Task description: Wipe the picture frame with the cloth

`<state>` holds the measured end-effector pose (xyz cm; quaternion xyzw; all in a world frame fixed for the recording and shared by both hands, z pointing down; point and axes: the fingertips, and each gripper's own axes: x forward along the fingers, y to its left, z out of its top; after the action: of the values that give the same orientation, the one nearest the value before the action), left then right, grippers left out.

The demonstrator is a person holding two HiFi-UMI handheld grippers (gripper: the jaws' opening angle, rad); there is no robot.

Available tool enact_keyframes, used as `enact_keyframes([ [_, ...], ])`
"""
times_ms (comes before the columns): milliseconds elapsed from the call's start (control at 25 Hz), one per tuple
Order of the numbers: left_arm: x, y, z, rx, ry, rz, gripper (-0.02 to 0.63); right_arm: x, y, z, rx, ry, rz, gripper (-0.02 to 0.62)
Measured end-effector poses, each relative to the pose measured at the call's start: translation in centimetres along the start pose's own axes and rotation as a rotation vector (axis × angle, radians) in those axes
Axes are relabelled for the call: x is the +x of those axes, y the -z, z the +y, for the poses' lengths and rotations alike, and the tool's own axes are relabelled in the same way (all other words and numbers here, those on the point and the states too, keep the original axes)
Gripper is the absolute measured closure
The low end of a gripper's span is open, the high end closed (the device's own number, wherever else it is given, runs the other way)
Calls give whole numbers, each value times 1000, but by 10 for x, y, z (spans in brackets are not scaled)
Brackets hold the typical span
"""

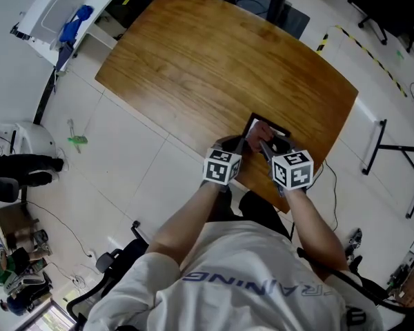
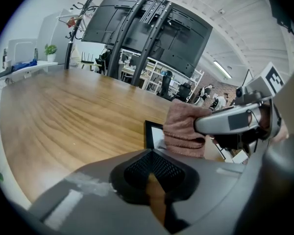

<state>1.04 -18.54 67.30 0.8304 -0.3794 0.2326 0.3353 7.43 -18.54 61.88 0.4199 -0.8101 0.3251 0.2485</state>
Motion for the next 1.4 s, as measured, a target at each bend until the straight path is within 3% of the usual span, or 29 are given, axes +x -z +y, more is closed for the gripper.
enact_keyframes([
  [400, 0, 0, -1, 6, 8, 2, 603, 26, 14, 13, -13, 4, 83, 479],
  [1000, 1, 3, 2, 19, -8, -1, 603, -21, 51, -30, 27, 108, 104, 479],
  [1400, 2, 3, 2, 21, -10, -4, 603, -52, 73, -46, 59, 173, 58, 479],
])
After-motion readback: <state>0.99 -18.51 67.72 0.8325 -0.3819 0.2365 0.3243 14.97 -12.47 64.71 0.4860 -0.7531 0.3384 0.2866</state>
